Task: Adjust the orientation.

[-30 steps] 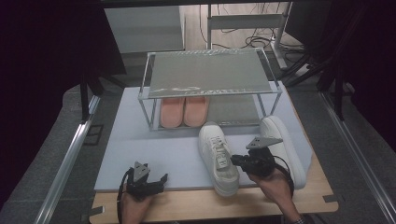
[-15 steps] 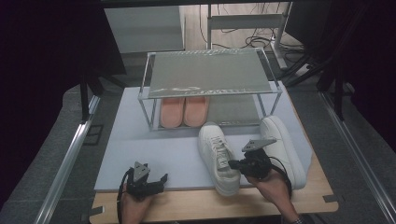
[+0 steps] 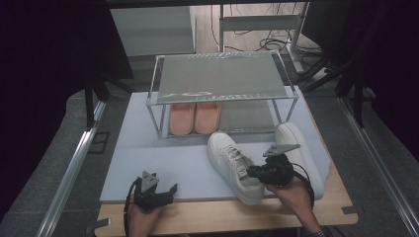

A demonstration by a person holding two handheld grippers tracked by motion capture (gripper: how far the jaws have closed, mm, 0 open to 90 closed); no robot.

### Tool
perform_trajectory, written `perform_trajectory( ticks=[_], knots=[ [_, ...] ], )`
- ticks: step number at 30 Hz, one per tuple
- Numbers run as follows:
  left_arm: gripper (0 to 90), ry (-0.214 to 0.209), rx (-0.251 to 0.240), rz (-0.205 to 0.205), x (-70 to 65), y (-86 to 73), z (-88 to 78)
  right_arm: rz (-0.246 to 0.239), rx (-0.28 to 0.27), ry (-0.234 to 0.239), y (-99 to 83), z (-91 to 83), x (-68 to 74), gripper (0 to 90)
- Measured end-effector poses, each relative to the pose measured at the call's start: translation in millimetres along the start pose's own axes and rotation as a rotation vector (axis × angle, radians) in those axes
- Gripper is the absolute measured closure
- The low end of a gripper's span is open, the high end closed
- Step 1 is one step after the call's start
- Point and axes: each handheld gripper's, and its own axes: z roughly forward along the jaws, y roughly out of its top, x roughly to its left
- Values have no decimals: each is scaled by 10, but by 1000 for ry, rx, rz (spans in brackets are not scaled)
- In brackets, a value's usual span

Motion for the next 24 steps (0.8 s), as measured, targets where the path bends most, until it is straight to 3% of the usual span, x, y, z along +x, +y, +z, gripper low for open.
perform_trajectory(
  ticks=[7,10,16,24],
  knots=[
    [108,1,0,-1,-1,0,-1,-5,-37,3,96,-150,15,658],
    [108,0,-1,-1,-1,0,0,-9,-32,-26,119,-158,7,610],
    [108,0,0,-1,0,0,0,-43,-13,-76,152,-102,-20,544],
    [108,0,0,0,0,0,0,-53,3,-101,161,33,-83,509]
  ],
)
